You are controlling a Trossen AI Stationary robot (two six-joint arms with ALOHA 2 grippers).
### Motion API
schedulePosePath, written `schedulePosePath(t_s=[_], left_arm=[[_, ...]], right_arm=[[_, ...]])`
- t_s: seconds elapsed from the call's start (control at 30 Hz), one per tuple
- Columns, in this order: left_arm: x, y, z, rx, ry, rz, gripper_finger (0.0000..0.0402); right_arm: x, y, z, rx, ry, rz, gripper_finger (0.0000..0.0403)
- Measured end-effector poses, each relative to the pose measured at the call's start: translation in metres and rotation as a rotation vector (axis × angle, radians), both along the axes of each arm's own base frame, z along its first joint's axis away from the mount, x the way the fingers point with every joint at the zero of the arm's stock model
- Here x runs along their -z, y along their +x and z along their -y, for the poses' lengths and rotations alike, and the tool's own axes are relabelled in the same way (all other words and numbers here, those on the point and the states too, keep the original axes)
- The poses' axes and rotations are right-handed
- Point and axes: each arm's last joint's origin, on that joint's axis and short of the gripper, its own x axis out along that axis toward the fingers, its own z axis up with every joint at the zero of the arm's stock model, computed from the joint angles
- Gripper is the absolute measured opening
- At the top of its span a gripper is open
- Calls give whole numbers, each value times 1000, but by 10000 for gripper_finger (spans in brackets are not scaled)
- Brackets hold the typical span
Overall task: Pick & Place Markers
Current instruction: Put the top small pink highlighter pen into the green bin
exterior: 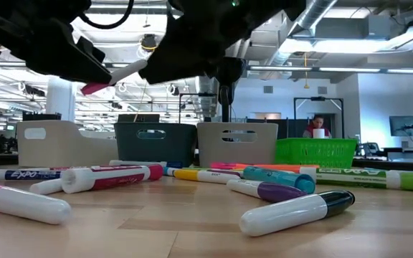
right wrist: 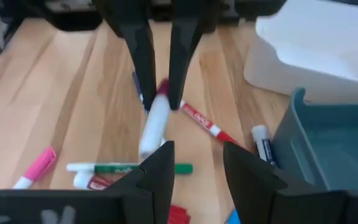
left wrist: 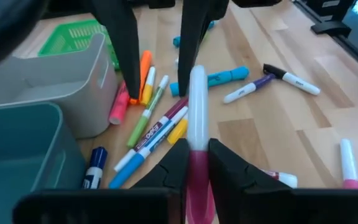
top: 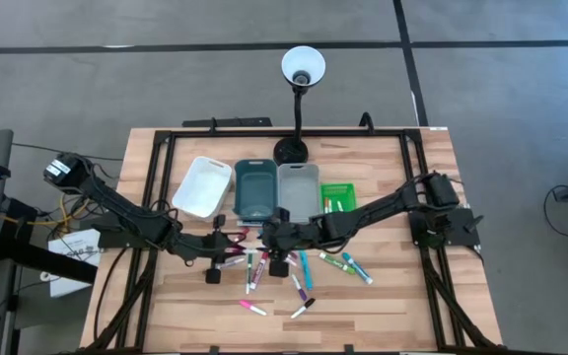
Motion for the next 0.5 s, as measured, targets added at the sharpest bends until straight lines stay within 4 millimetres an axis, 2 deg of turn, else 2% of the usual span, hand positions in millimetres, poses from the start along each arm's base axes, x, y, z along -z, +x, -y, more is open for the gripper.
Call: schedulePosePath(t_s=[0.37,0.5], left_arm=[[0,0,0,0,-5,3,43],[0,0,0,0,-5,3,45]], right_arm=[[-11,3,4,3,13,74,182],[-15,6,3,1,23,125,189]])
